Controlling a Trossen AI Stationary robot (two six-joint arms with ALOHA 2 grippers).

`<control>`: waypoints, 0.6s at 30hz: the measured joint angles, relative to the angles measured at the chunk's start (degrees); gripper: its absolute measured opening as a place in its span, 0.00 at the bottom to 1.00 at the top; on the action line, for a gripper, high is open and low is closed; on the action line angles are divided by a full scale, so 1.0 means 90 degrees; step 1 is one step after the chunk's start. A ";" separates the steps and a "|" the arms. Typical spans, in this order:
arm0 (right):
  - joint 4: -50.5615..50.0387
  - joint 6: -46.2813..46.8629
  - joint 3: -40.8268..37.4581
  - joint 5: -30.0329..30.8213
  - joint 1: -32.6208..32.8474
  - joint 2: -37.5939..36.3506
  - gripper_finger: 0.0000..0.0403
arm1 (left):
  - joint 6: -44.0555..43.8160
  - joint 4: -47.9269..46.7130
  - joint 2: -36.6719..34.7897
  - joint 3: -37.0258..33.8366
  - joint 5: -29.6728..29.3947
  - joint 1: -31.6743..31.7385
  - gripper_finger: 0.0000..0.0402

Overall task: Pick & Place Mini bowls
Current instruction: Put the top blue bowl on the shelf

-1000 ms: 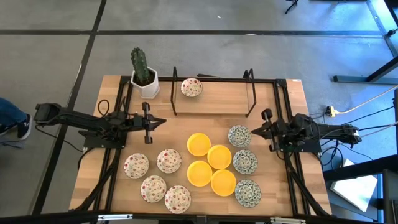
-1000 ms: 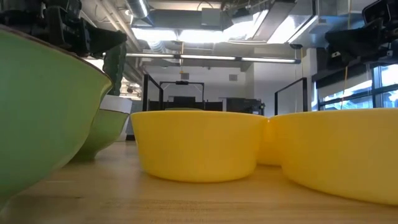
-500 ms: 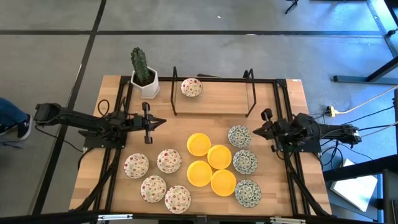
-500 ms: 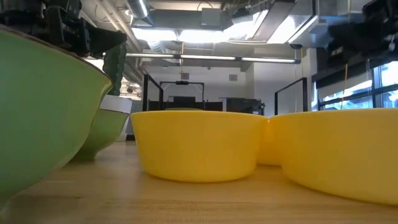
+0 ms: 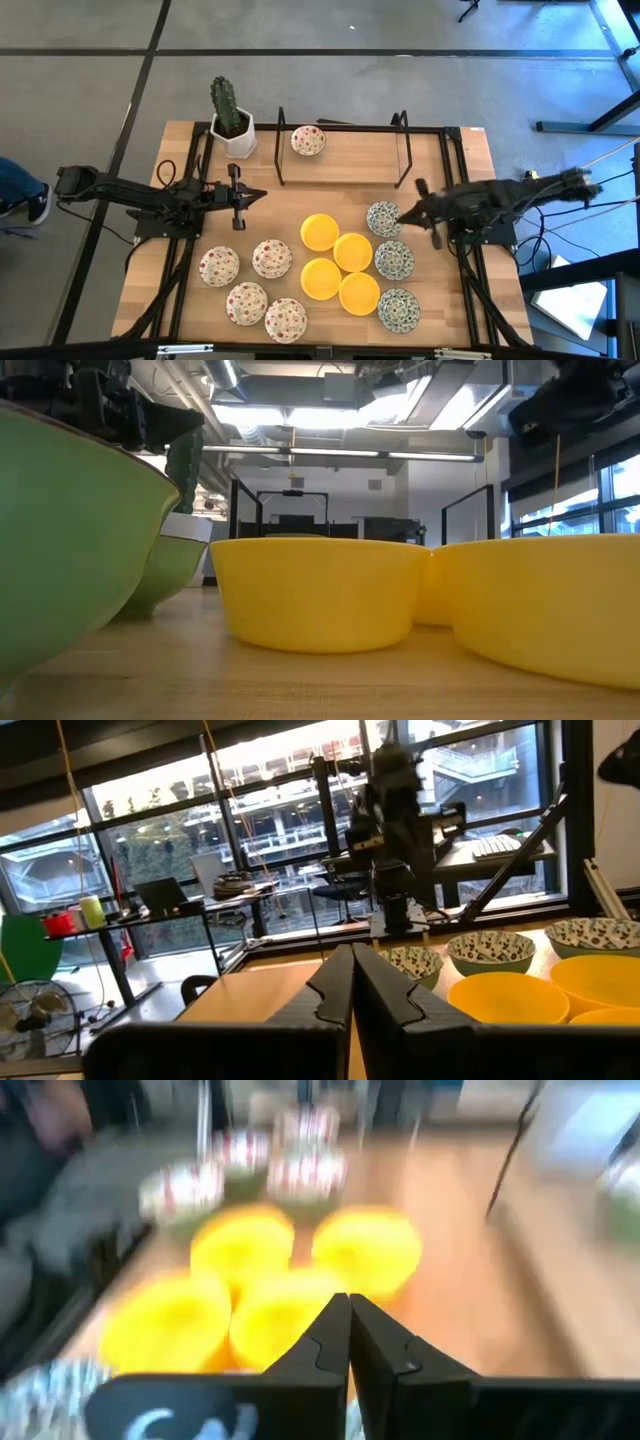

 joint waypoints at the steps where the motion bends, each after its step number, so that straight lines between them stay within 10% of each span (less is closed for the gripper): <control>1: -0.0309 0.0068 0.0254 0.0011 0.0077 0.0376 0.02 | -0.0045 0.0001 0.0000 0.0000 0.0001 0.0000 0.01; 18: -0.2860 -0.0774 0.2679 0.2310 0.0331 0.3284 0.42 | -0.0200 -0.0001 0.0000 0.0000 0.0004 0.0000 0.01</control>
